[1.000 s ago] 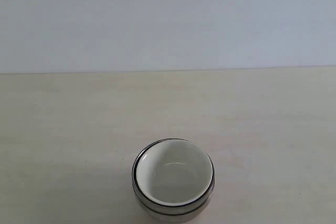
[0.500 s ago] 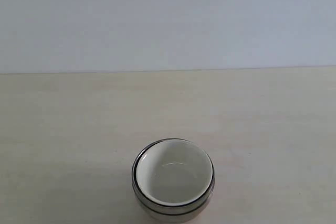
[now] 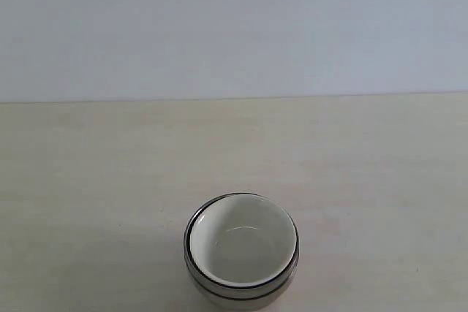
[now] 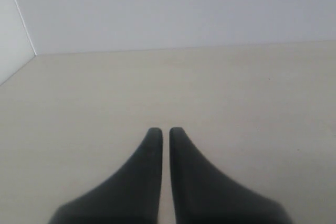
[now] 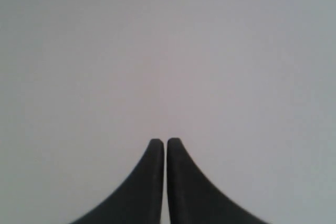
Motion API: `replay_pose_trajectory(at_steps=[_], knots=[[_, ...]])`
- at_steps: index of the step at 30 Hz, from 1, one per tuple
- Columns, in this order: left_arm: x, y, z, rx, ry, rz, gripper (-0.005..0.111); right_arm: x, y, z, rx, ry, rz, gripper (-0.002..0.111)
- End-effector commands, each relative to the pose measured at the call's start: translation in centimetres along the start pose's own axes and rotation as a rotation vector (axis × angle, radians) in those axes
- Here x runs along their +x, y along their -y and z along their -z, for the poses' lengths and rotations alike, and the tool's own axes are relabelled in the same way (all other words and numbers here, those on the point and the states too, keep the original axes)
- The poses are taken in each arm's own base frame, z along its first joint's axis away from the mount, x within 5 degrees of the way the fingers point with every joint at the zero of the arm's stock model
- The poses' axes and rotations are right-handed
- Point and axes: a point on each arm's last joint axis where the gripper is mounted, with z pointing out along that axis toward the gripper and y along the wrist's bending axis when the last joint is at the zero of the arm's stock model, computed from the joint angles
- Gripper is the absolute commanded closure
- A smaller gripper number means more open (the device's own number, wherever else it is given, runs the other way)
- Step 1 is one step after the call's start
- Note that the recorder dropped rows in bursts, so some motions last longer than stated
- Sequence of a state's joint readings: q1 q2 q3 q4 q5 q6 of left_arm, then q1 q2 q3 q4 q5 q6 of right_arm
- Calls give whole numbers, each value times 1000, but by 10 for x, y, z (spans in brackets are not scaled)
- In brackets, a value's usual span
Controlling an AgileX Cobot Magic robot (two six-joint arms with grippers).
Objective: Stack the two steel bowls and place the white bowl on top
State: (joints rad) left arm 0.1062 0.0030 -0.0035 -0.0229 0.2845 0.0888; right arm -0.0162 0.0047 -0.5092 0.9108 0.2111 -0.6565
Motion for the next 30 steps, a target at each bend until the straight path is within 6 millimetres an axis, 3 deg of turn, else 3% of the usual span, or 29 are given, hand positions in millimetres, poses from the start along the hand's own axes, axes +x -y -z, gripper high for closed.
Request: replay_pose_trajectory(at_steps=[1, 3, 18, 30], knots=[[1, 0, 0, 0, -1, 14, 103, 40, 17, -4, 89, -62, -101, 108], [1, 0, 0, 0, -1, 14, 103, 60, 23, -4, 120, -107, -121, 108], [1, 0, 0, 0, -1, 14, 103, 154, 46, 12, 176, -353, -88, 108], [1, 0, 0, 0, -1, 14, 103, 157, 44, 13, 143, -388, -28, 108]])
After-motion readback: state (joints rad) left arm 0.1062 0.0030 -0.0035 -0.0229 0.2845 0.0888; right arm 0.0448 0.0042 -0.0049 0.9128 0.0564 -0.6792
